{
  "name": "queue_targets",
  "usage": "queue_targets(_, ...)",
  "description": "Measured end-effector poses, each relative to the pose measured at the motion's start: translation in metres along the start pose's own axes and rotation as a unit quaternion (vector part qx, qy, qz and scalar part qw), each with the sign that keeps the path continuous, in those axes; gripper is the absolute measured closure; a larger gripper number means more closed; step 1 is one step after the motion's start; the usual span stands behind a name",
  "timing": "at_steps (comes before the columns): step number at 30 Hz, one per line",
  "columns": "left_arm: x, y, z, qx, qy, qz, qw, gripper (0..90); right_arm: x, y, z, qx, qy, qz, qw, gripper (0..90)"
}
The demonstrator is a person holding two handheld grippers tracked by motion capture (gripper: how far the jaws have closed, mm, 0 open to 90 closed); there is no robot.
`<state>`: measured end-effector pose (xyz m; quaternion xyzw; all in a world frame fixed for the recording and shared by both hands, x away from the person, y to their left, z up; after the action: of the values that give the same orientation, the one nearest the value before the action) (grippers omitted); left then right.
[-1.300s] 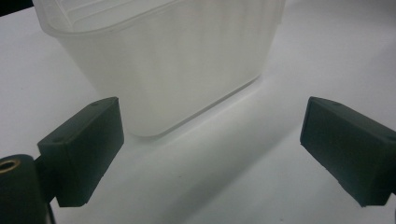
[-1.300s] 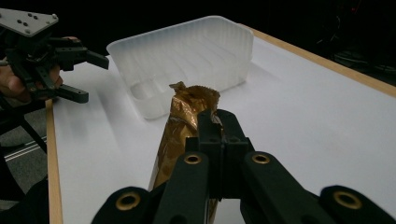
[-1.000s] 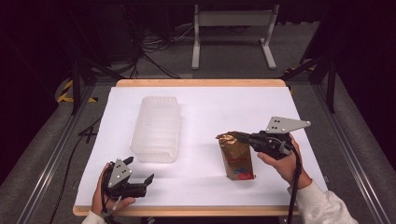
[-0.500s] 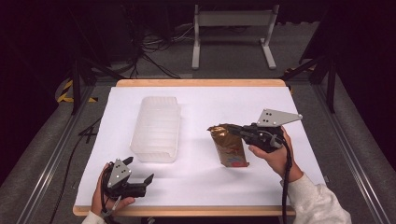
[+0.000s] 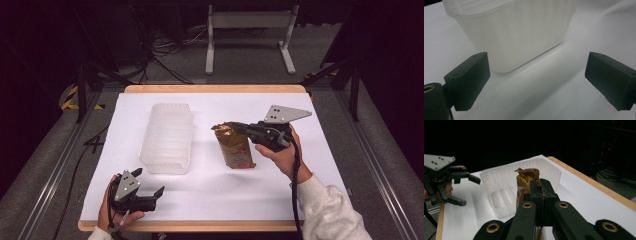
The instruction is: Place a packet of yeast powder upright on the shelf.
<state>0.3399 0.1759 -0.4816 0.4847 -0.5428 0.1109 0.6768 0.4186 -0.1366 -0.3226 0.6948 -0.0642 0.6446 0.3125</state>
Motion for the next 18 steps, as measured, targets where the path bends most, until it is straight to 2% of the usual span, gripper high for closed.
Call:
queue_targets(7, -0.001, 0.002, 0.0, 0.0, 0.0, 0.003, 1.0, 7.0, 0.016, -0.016, 0.0, 0.012, -0.004, 0.016, 0.9998, 89.8)
queue_targets(10, -0.001, 0.002, 0.0, -0.001, 0.0, 0.002, 1.0, 6.9, 0.02, -0.023, -0.001, 0.017, -0.003, 0.015, 0.9997, 89.9)
queue_targets(11, -0.001, 0.002, 0.0, 0.0, 0.0, 0.002, 1.0, 6.9, 0.026, -0.031, -0.004, 0.023, -0.005, 0.019, 0.9995, 89.8)
queue_targets(12, -0.001, 0.002, 0.0, 0.0, 0.0, 0.002, 1.0, 6.9, 0.026, -0.031, -0.004, 0.023, -0.005, 0.019, 0.9995, 89.8)
queue_targets(13, -0.001, 0.002, 0.0, 0.002, -0.002, 0.003, 1.0, 6.9, 0.031, -0.039, -0.007, 0.022, 0.003, 0.018, 0.9996, 89.8)
queue_targets(18, -0.002, 0.002, 0.0, 0.001, -0.003, 0.002, 1.0, 6.9, 0.042, -0.051, -0.014, 0.033, 0.004, 0.025, 0.9991, 89.8)
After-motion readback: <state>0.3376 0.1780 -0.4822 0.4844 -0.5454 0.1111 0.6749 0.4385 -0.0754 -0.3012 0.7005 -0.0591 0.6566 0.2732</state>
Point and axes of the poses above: each handheld gripper's, and its own axes: y roughly backward along the jaws, x roughly out of its top, z roughly to its right, the point moved 7 cm from there along -y, roughly forward along the jaws, and after that the axes turned 2 degrees about -z, right-handed, at the moved point
